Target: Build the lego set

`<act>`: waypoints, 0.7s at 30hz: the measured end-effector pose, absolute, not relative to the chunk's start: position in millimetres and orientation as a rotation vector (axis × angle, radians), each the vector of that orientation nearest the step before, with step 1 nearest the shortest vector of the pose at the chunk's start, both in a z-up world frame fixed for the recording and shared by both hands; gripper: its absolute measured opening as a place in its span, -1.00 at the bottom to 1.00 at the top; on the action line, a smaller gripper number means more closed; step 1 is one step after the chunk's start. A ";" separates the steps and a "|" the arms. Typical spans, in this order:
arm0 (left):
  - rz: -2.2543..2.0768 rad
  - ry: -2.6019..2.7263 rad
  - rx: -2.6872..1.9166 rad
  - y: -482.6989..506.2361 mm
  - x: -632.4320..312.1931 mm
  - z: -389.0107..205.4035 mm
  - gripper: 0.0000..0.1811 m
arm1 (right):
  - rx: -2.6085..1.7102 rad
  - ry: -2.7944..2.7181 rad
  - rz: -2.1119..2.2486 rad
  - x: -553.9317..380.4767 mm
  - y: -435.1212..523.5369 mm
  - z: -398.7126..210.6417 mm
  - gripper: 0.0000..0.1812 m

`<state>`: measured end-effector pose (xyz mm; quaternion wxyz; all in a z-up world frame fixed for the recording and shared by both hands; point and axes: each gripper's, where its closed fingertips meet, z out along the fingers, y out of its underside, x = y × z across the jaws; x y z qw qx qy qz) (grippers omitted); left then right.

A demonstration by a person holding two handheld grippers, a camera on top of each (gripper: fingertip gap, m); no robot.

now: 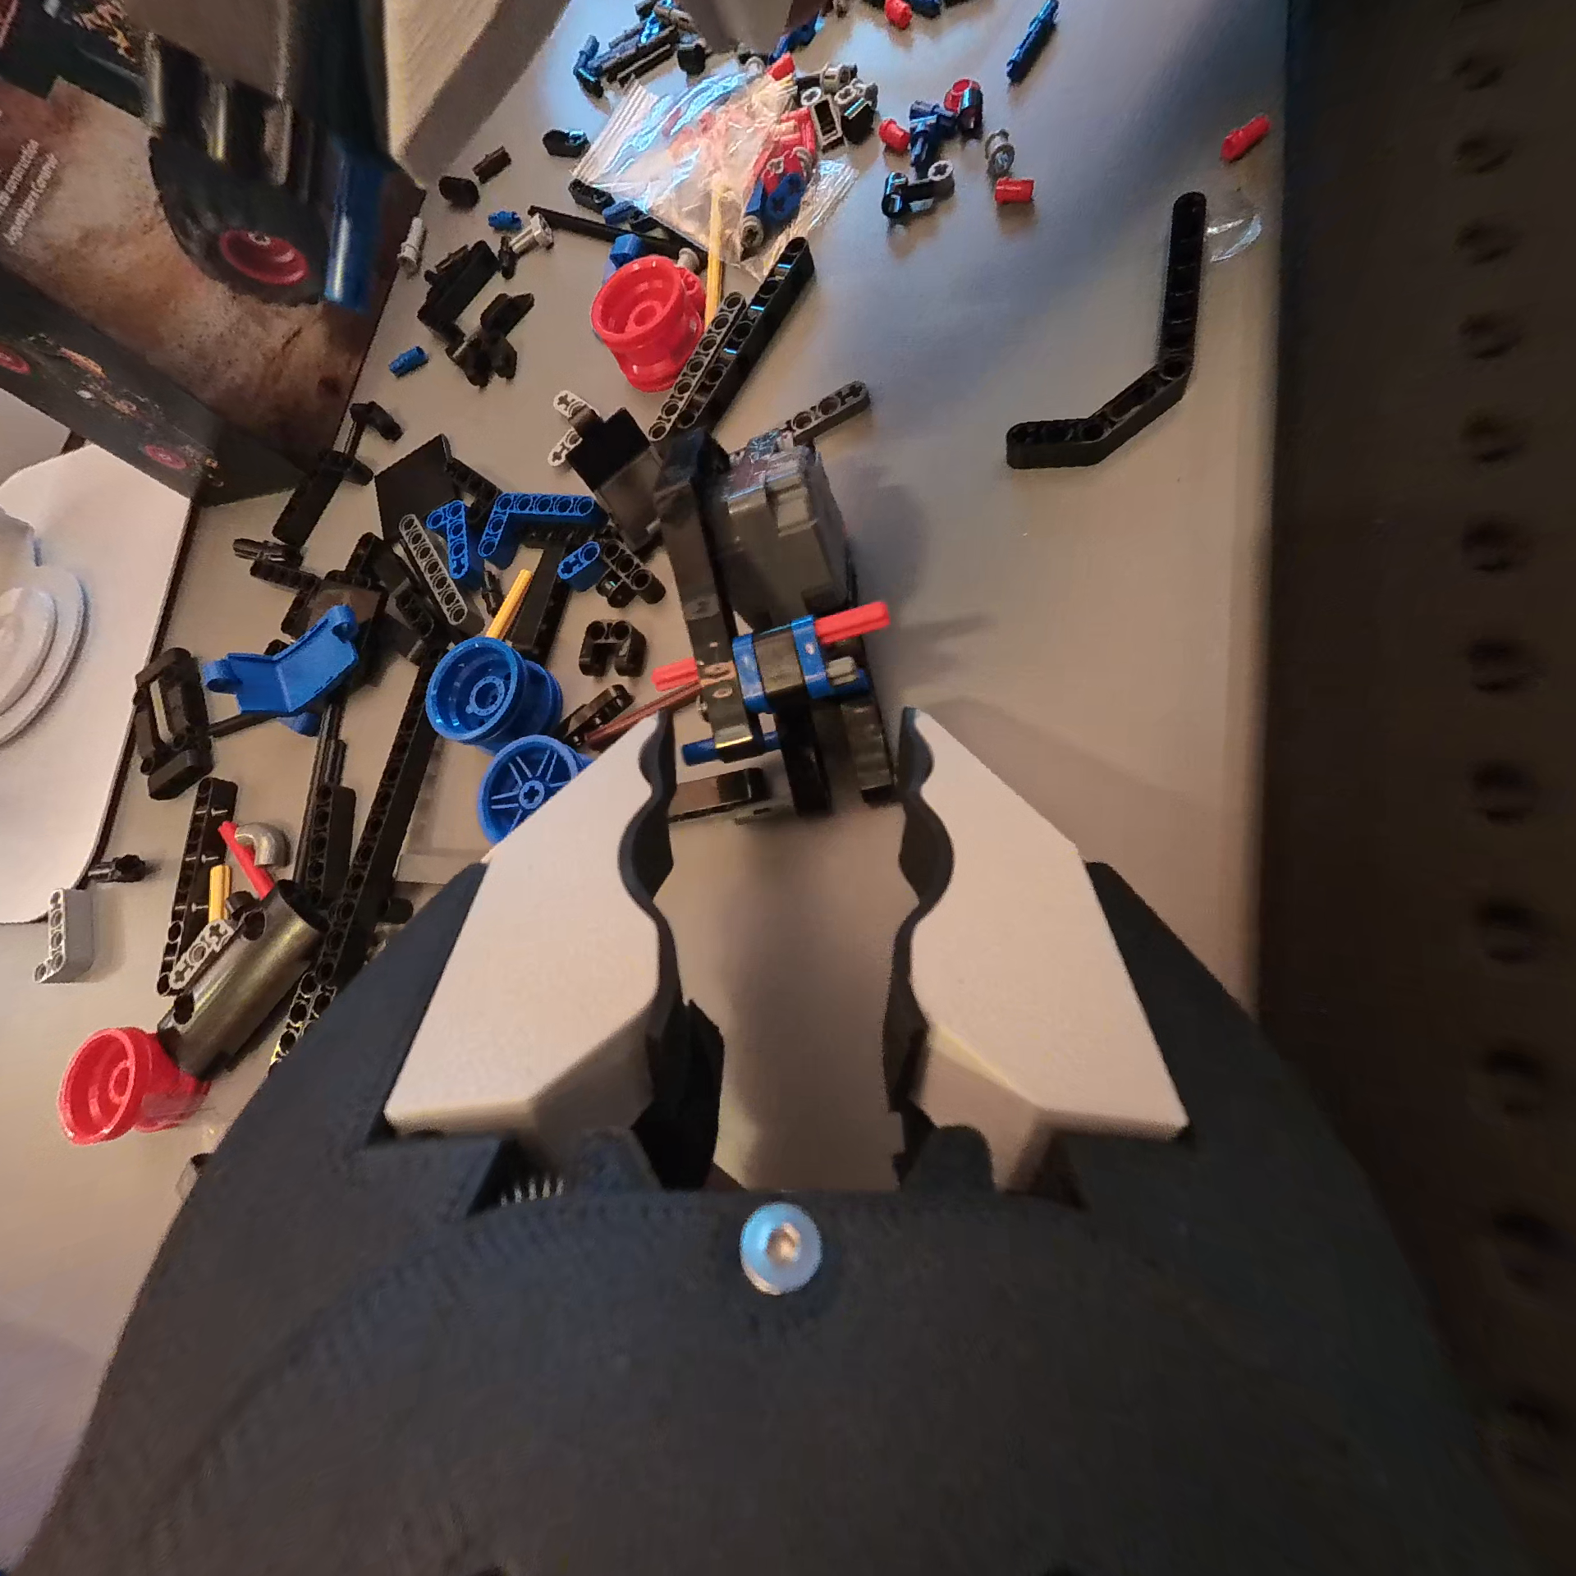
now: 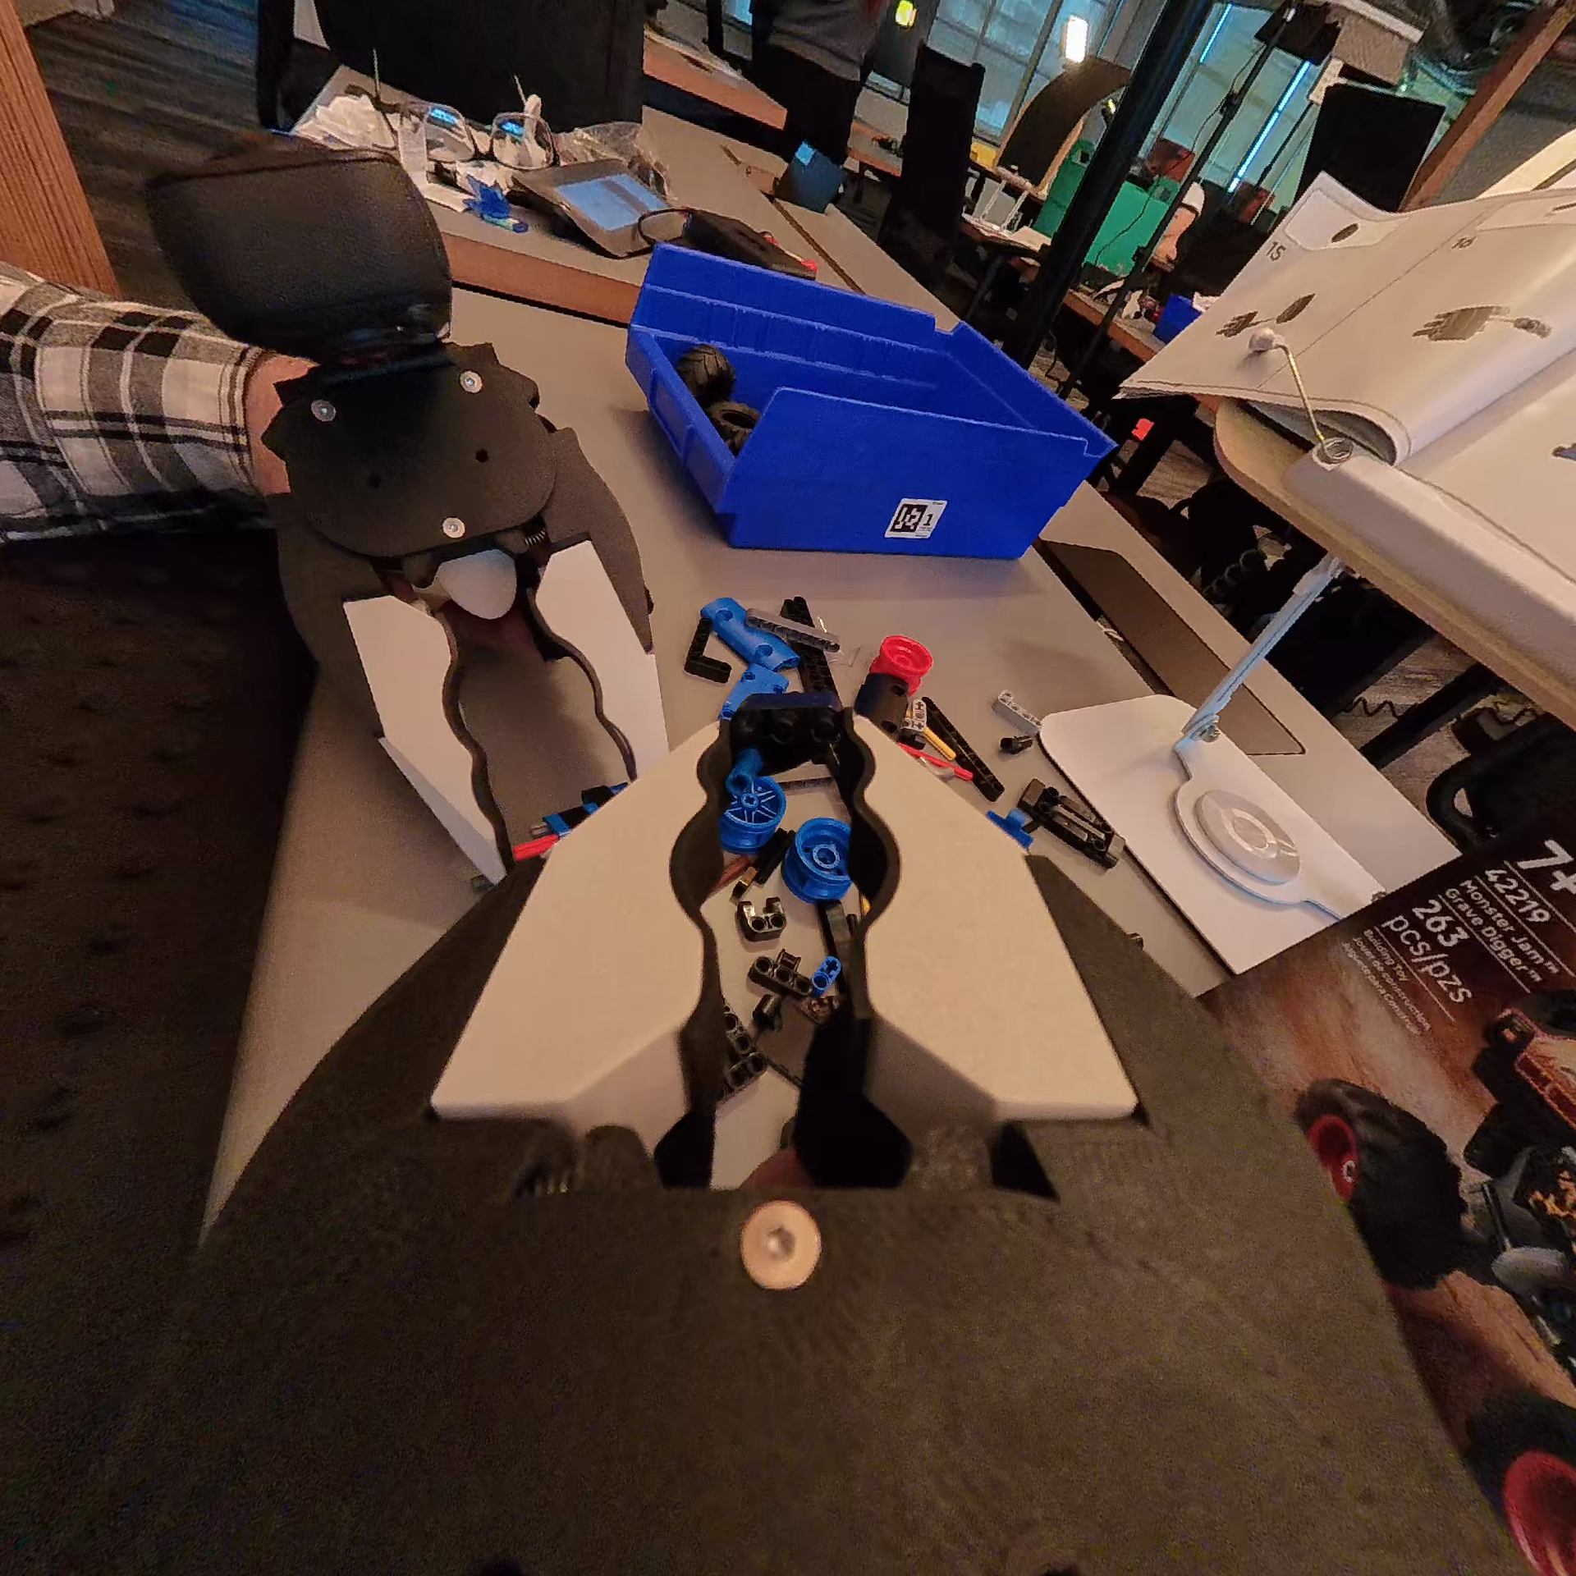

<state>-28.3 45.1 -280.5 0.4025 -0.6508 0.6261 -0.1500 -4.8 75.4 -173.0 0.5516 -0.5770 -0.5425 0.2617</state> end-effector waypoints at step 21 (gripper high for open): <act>-0.408 1.562 -1.651 44.9 -29.5 -278.7 -0.52 | -1.327 -1.315 0.579 -5.6 72.6 -173.4 -0.76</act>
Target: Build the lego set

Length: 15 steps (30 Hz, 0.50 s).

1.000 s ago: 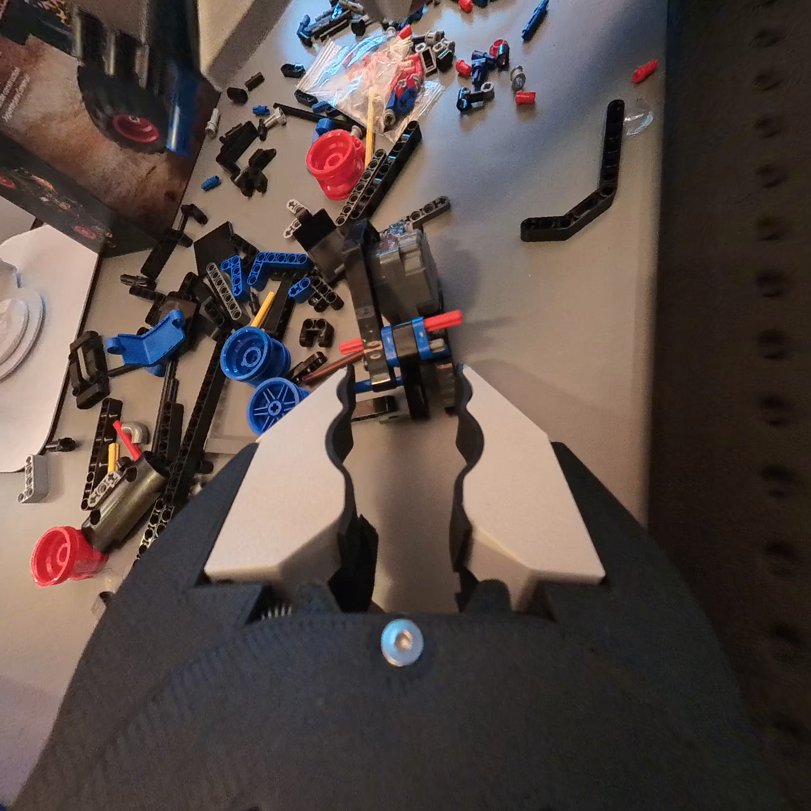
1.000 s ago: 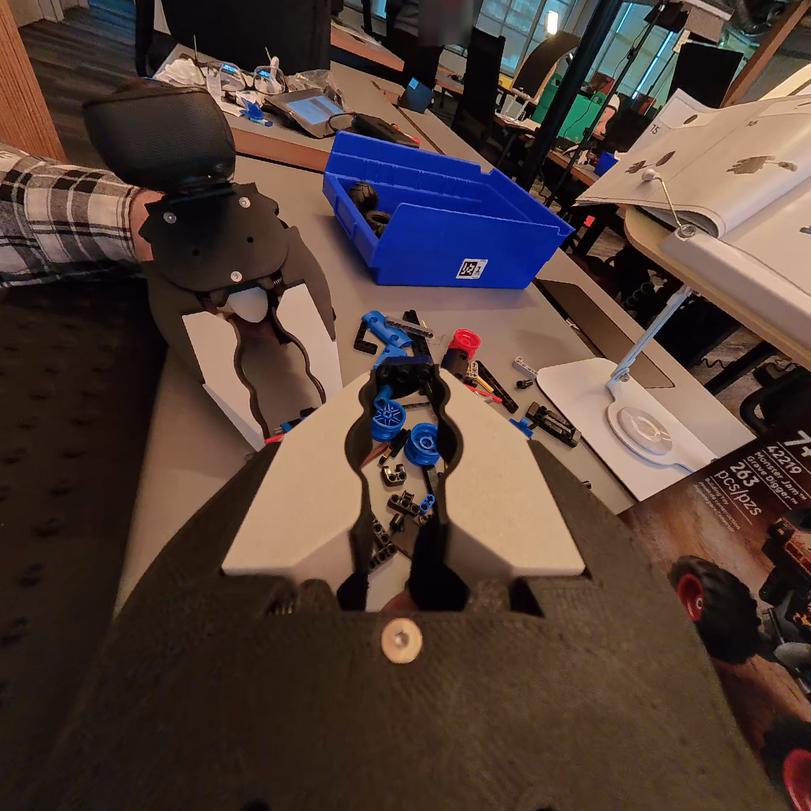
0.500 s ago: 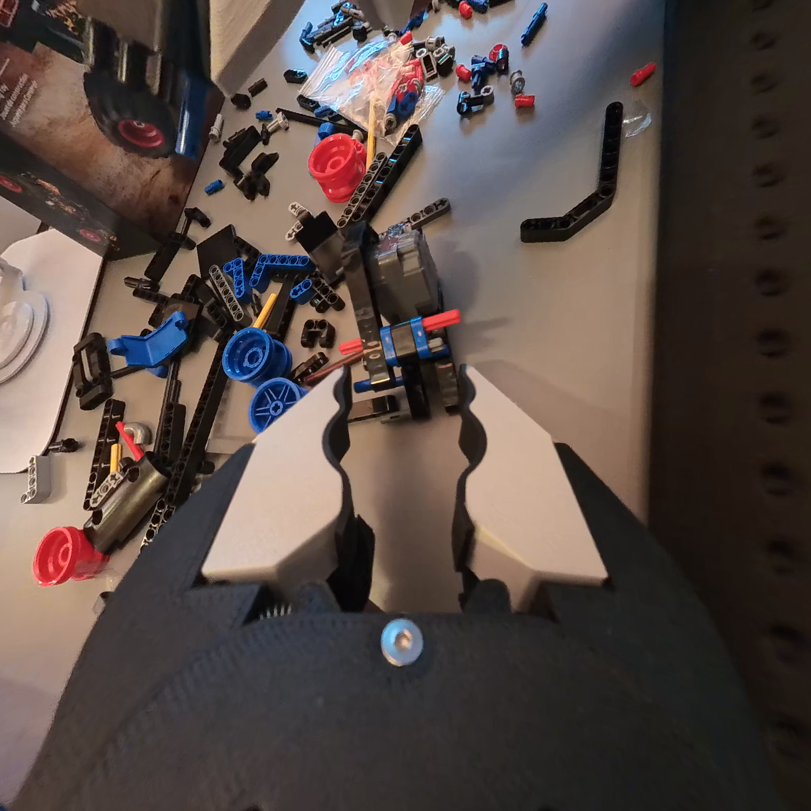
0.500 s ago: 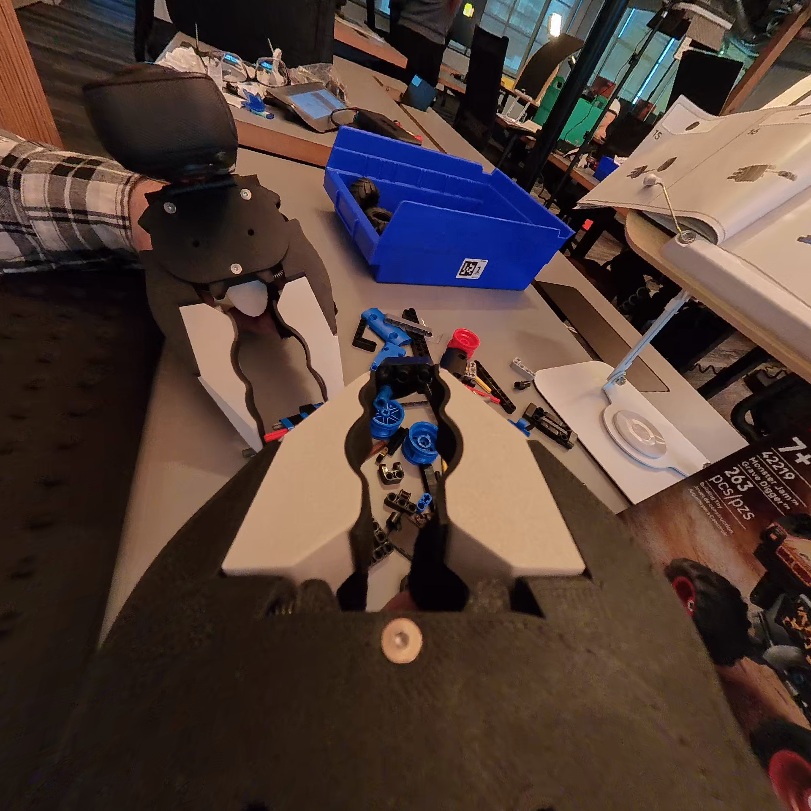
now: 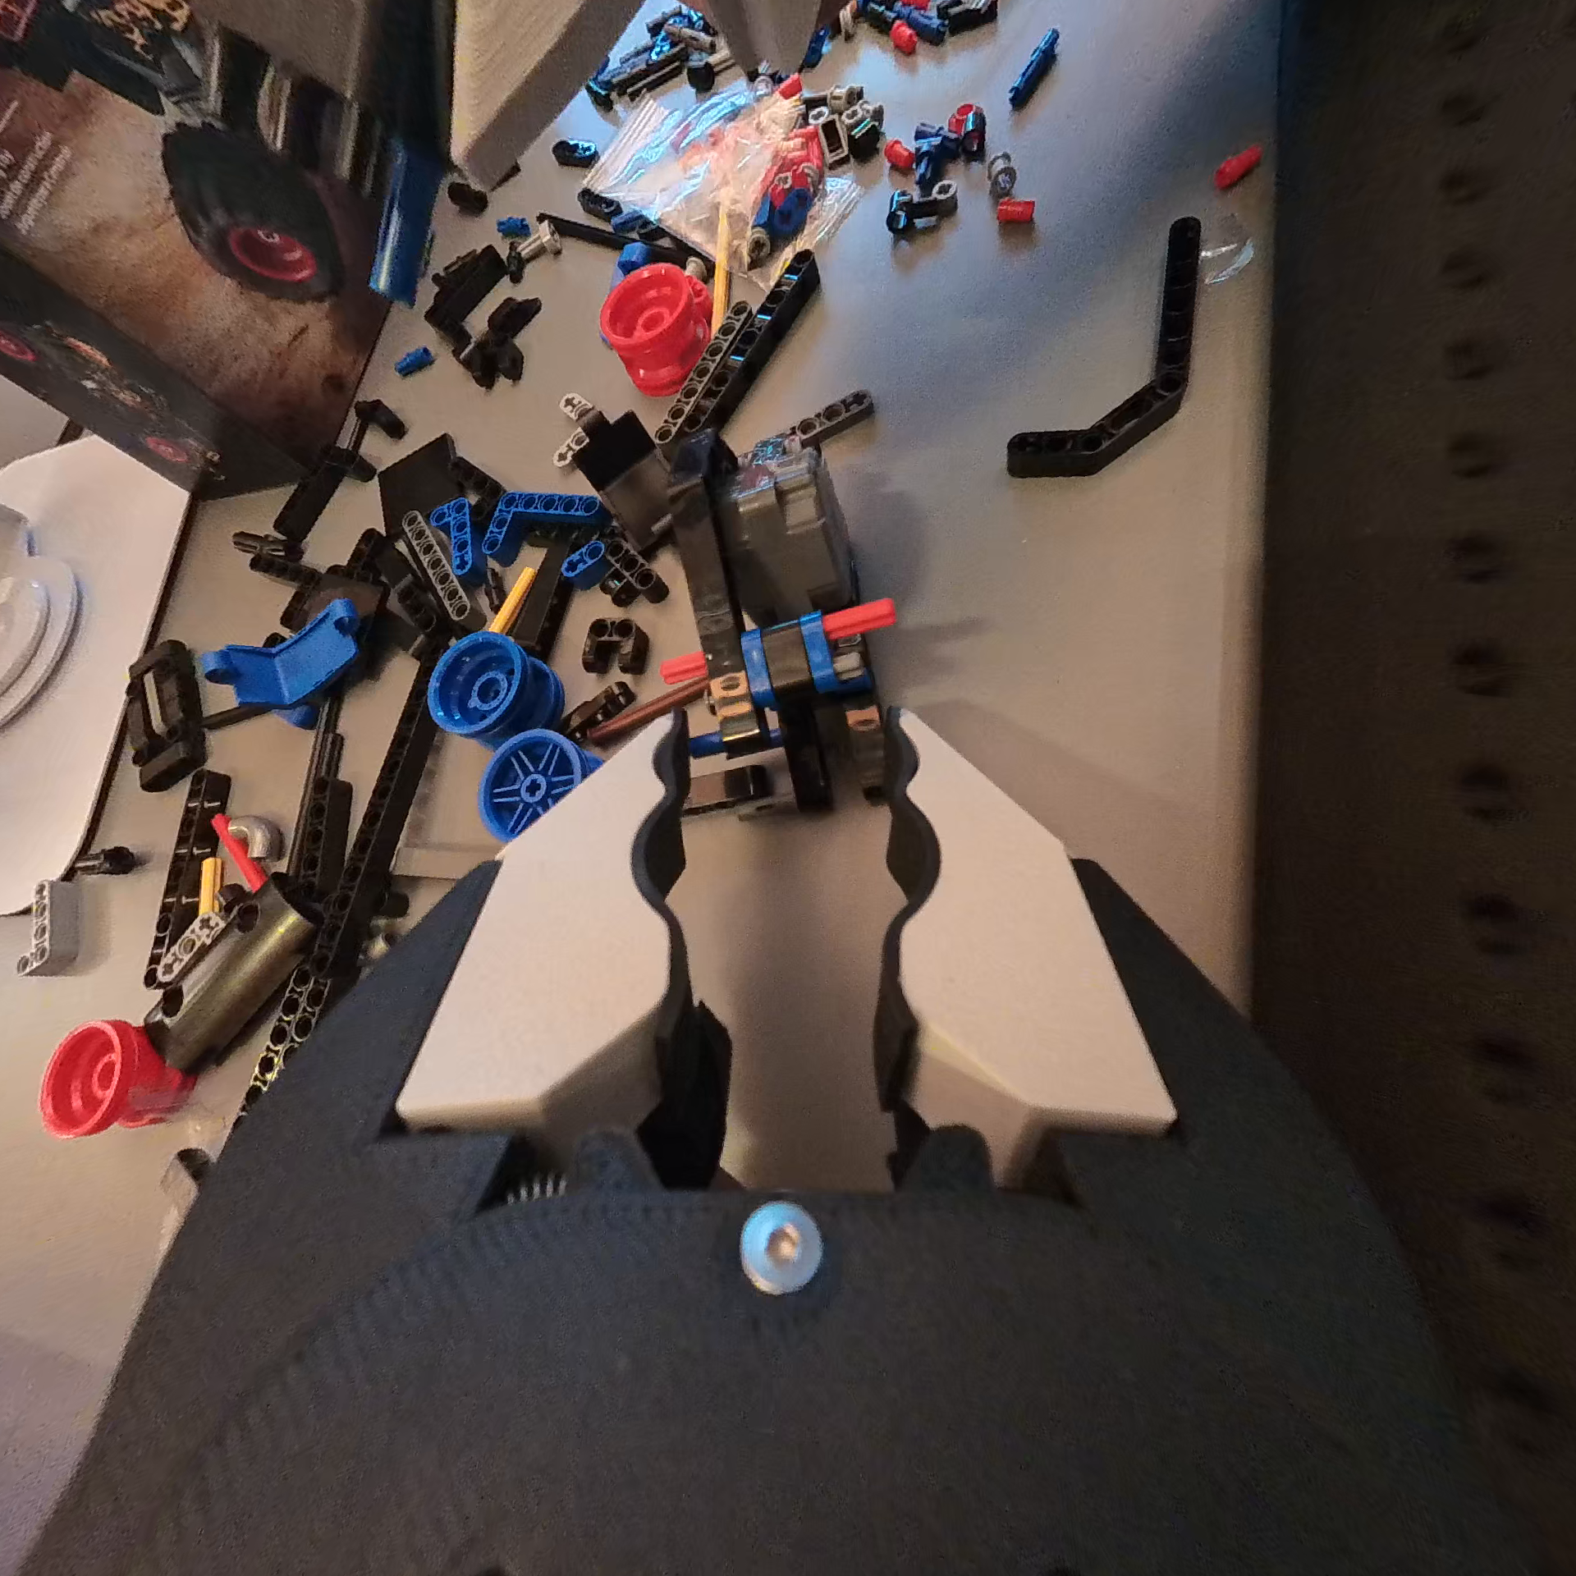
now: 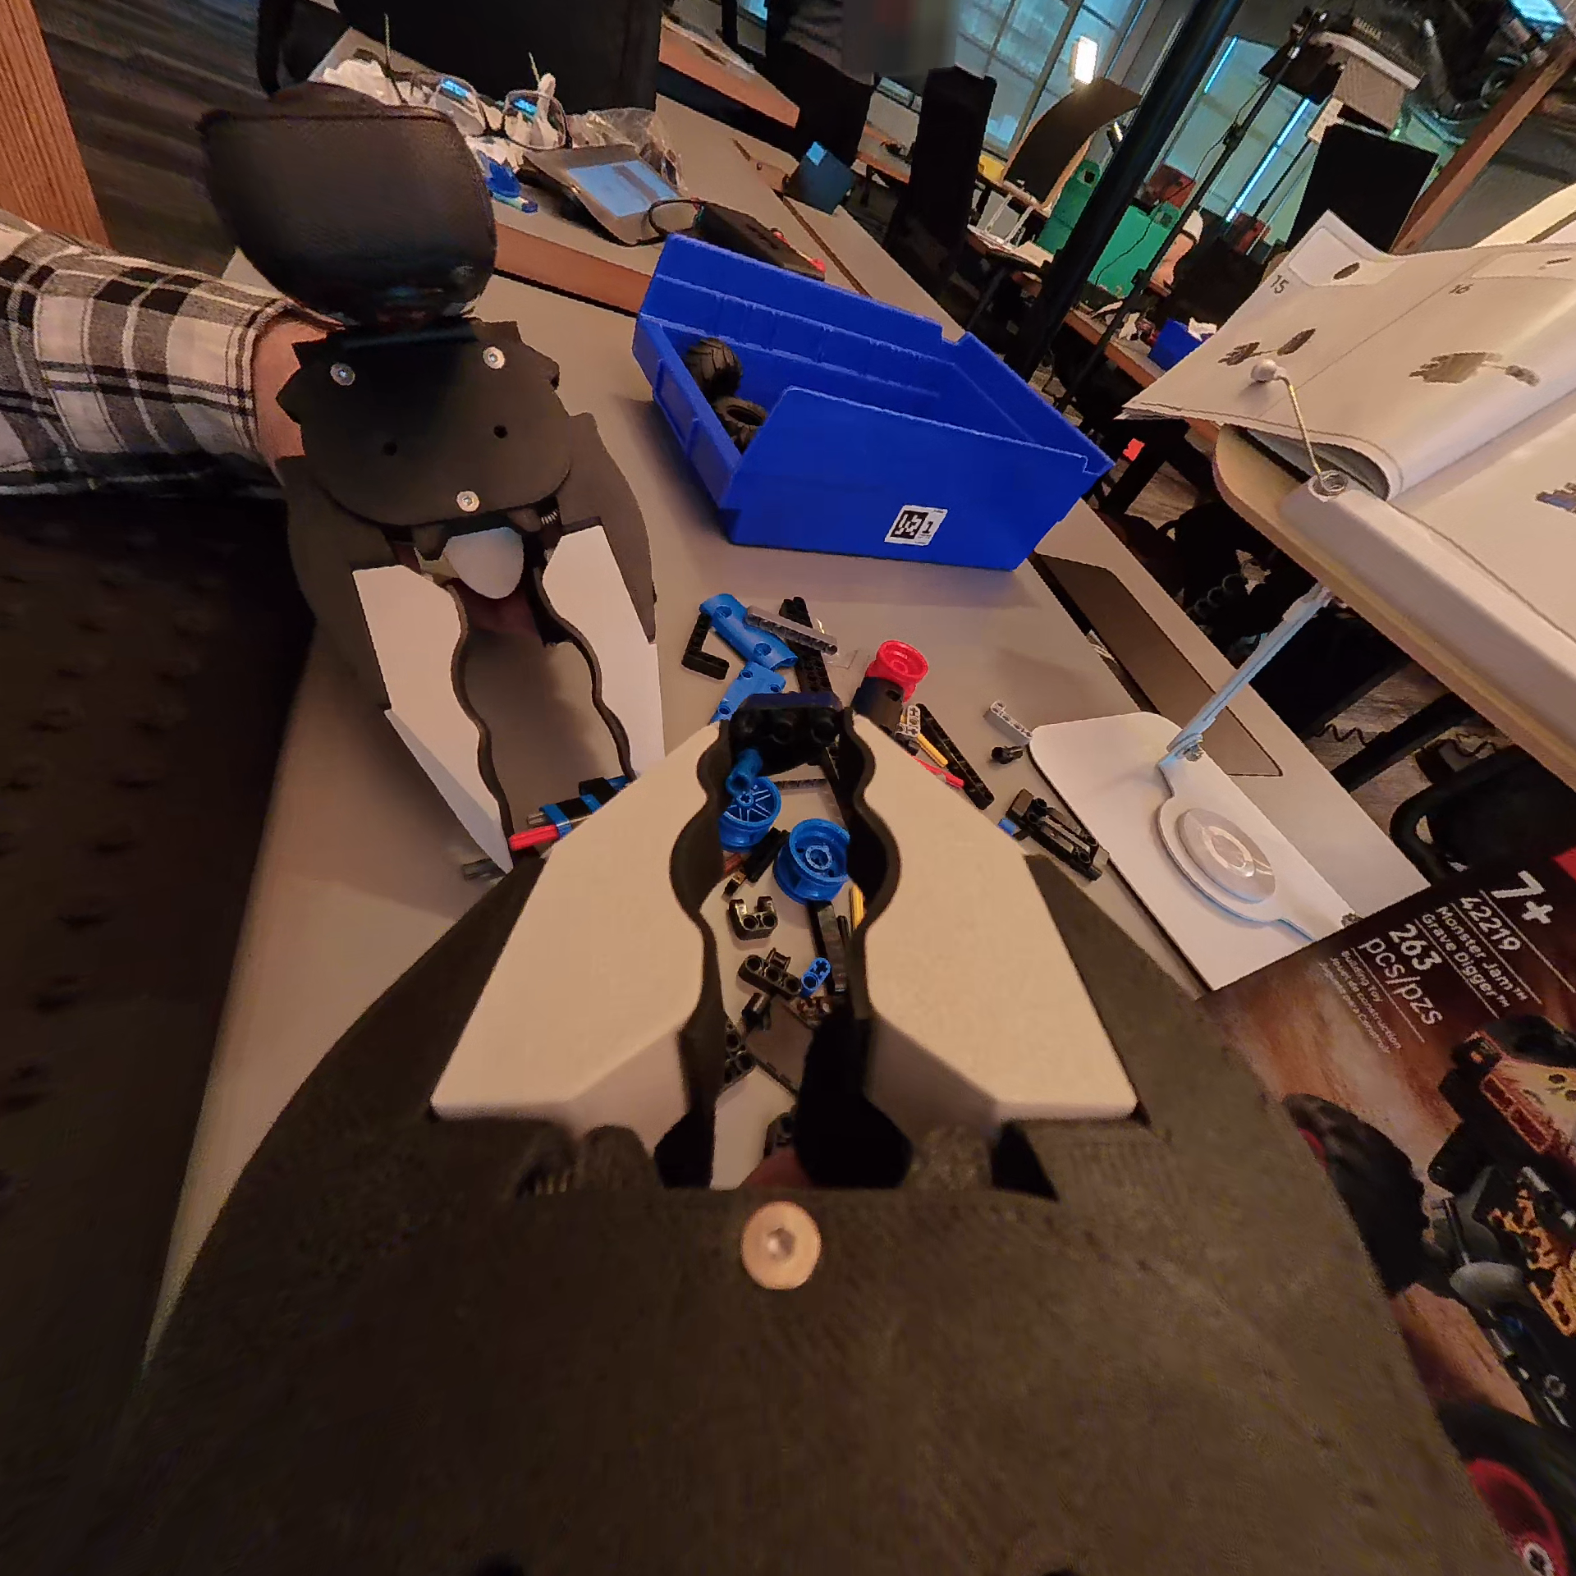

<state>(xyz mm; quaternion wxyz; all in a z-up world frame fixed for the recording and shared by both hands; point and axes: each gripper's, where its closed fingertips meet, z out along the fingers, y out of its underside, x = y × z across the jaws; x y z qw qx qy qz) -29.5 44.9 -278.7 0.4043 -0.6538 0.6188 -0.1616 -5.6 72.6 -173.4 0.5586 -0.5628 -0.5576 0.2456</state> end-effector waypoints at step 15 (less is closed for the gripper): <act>-0.449 1.548 -1.659 43.1 -29.0 -277.4 -0.63 | -1.258 -1.425 0.555 -11.0 59.3 -183.4 -0.76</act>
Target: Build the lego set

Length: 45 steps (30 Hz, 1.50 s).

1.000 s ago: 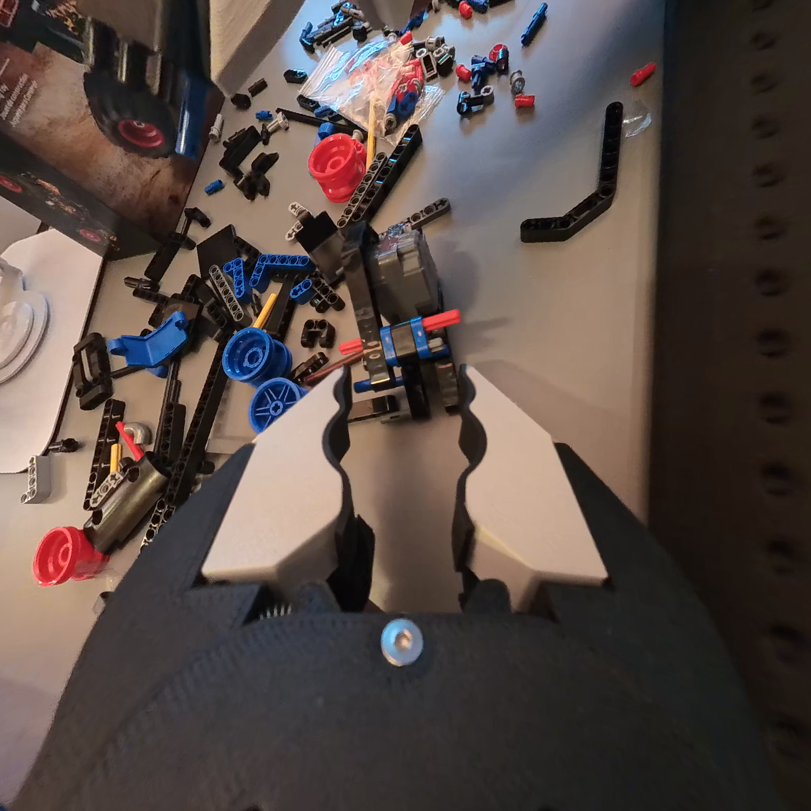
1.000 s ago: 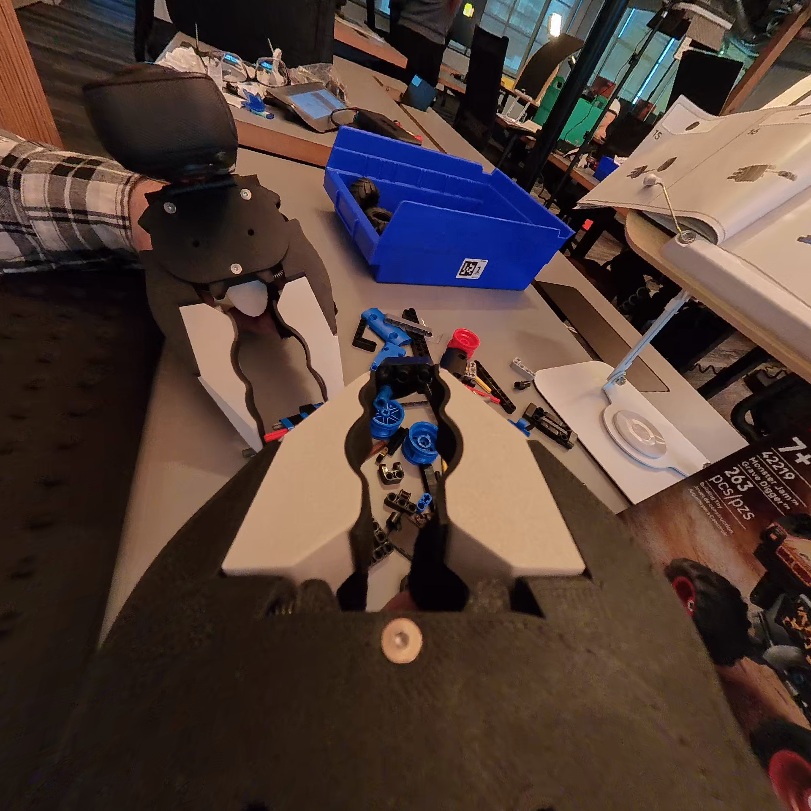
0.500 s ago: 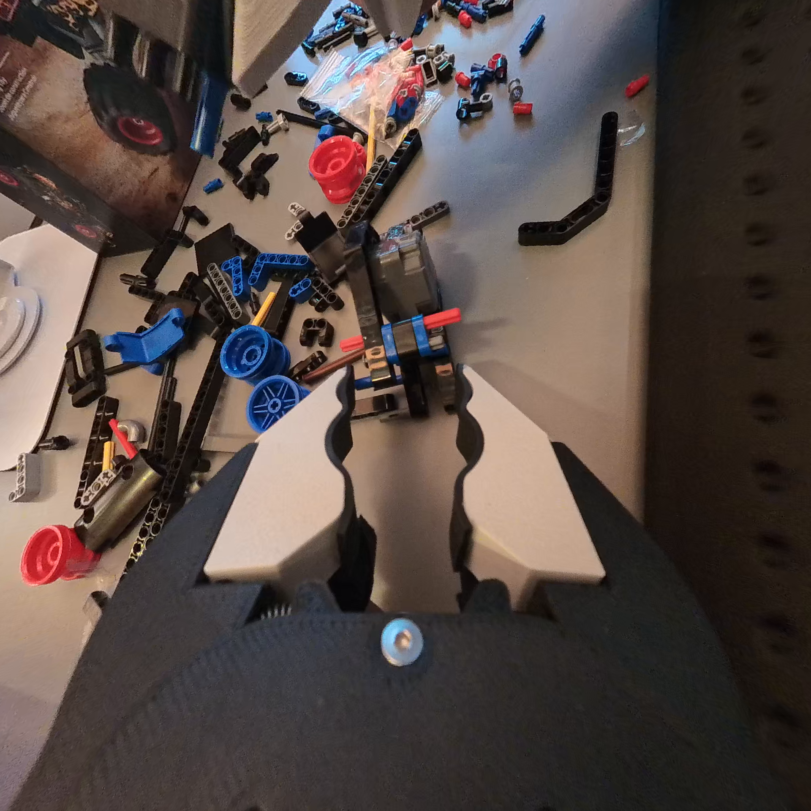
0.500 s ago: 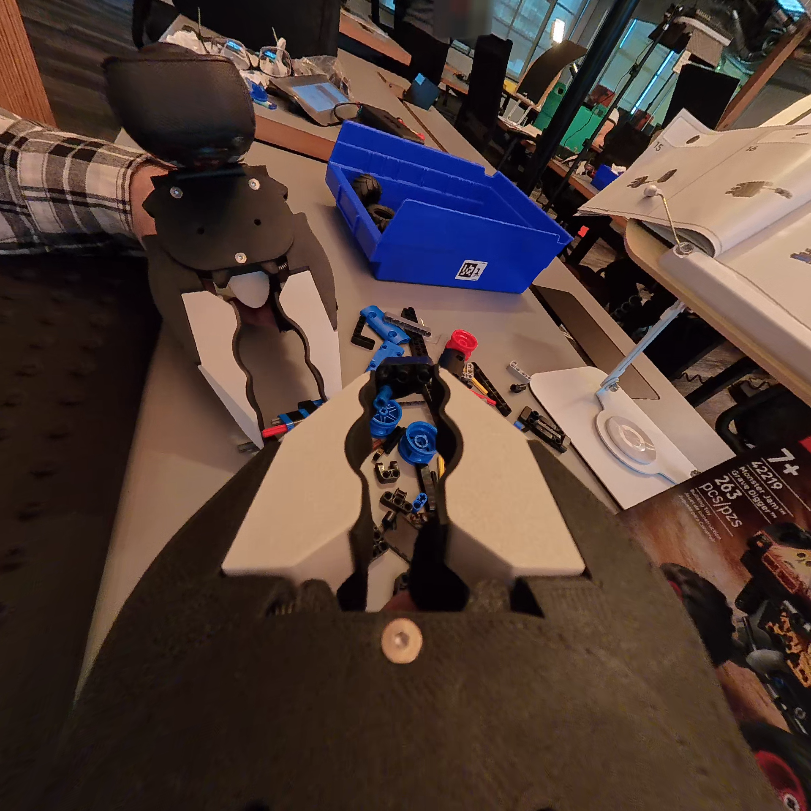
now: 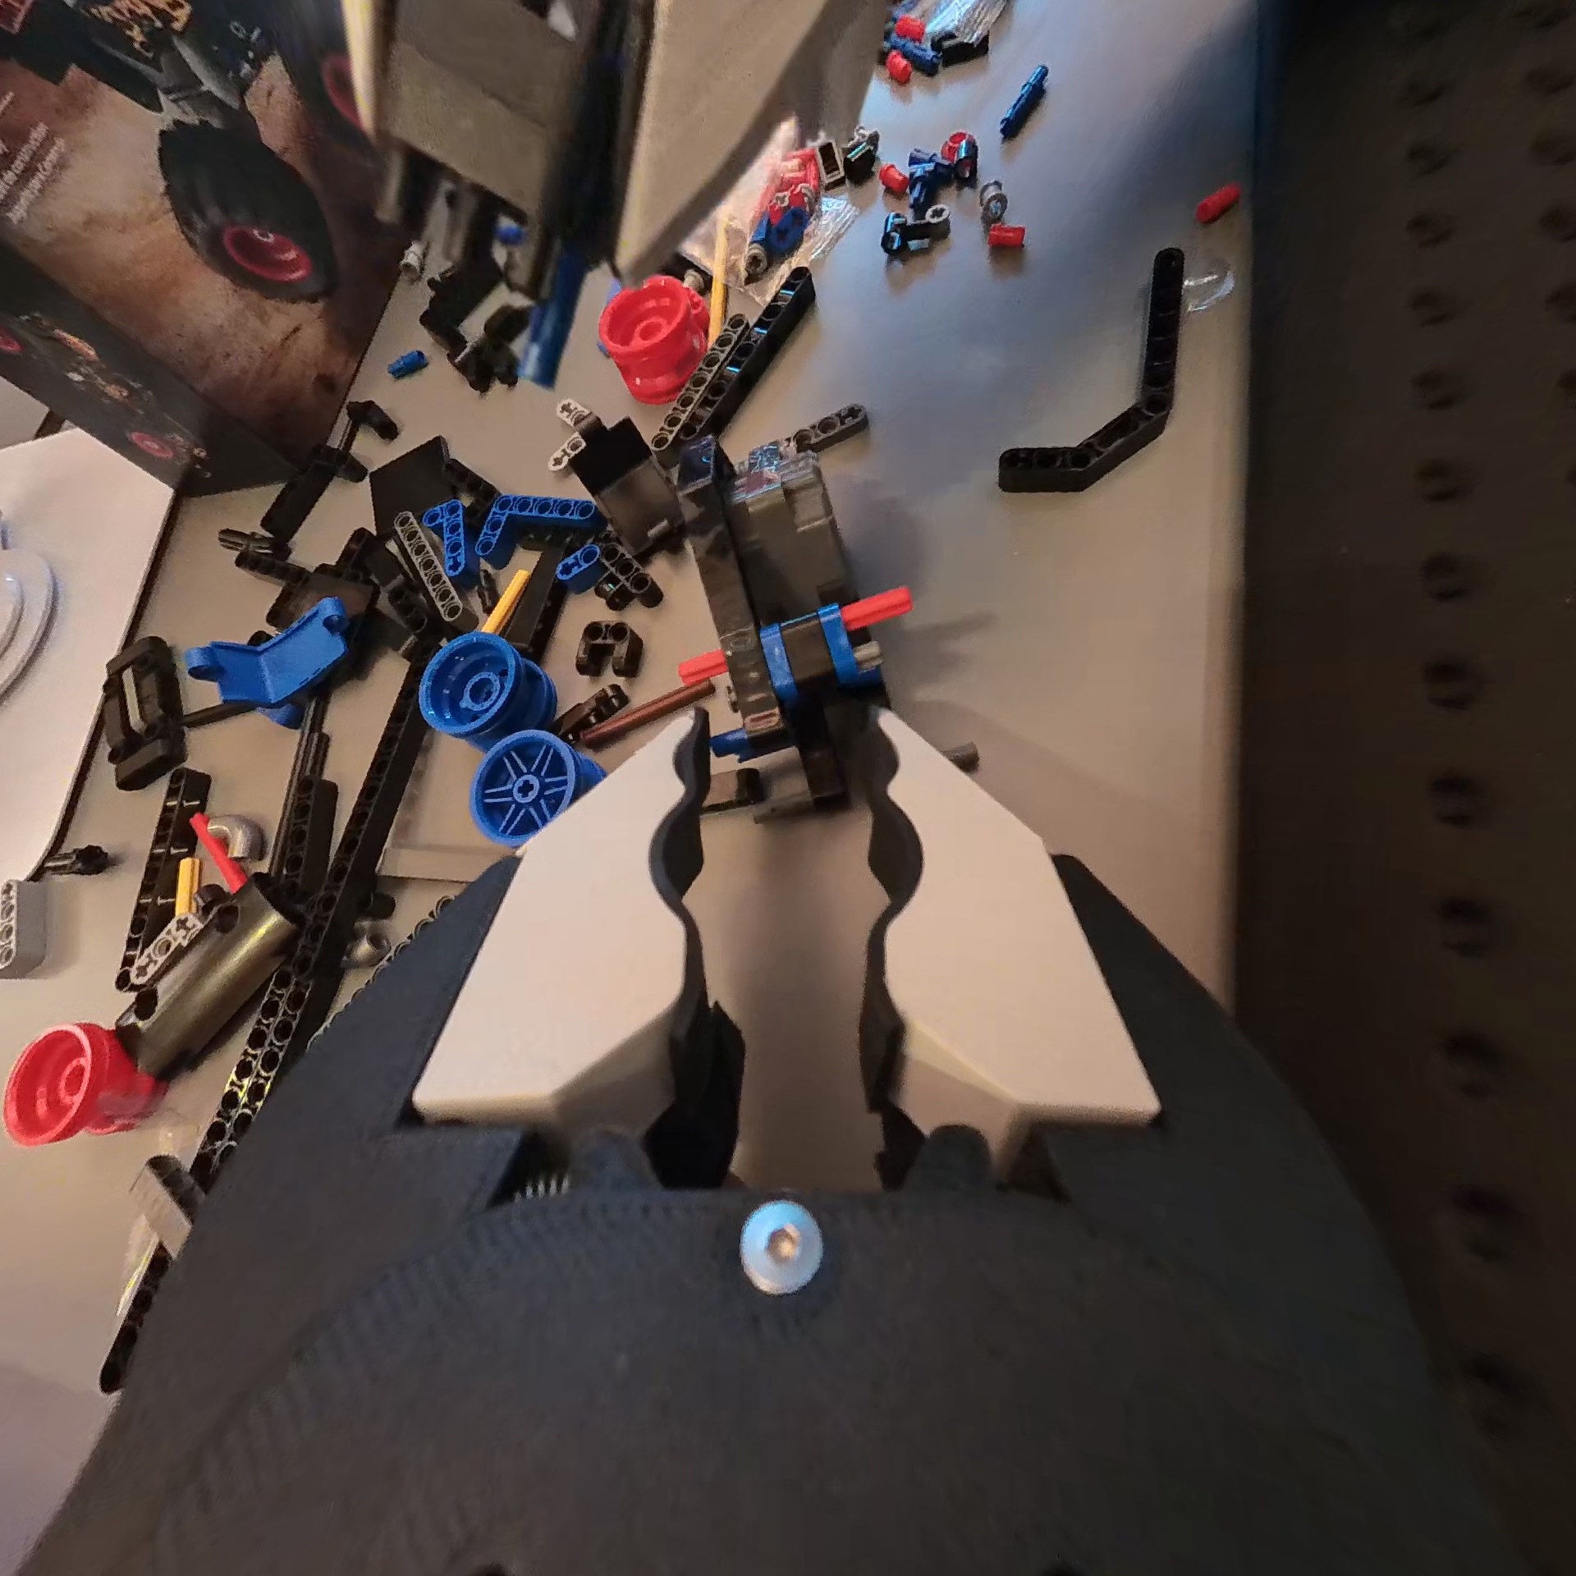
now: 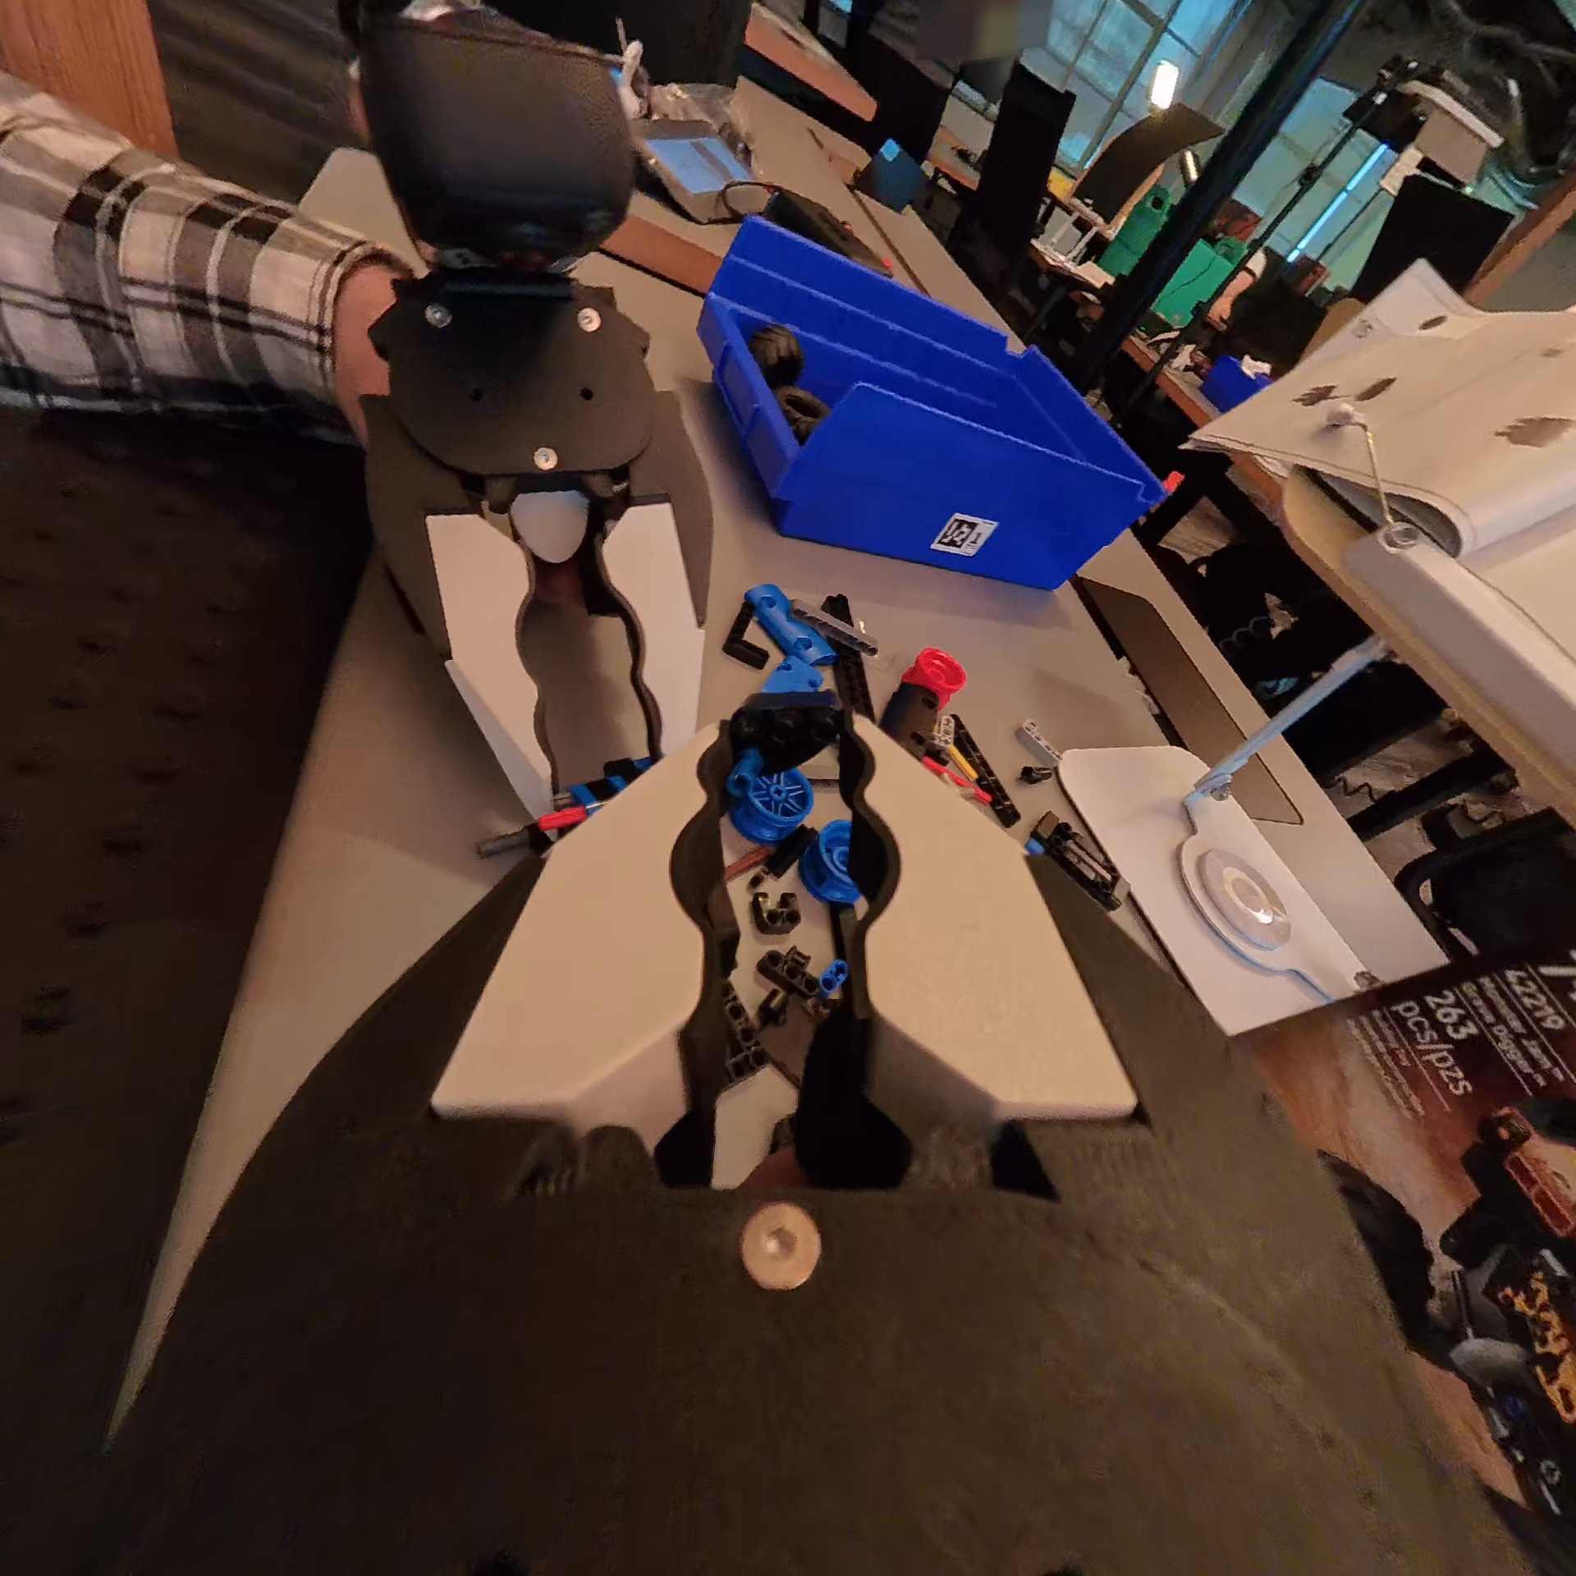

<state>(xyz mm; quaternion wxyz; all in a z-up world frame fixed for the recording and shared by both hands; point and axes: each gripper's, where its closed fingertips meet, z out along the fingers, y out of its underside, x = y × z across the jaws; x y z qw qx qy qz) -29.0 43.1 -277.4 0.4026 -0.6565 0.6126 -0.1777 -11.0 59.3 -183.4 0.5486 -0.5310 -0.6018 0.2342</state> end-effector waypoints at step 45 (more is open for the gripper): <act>-0.591 1.499 -1.691 38.2 -20.5 -273.3 -0.61 | -1.038 -1.800 0.014 -12.6 39.5 -238.0 -0.76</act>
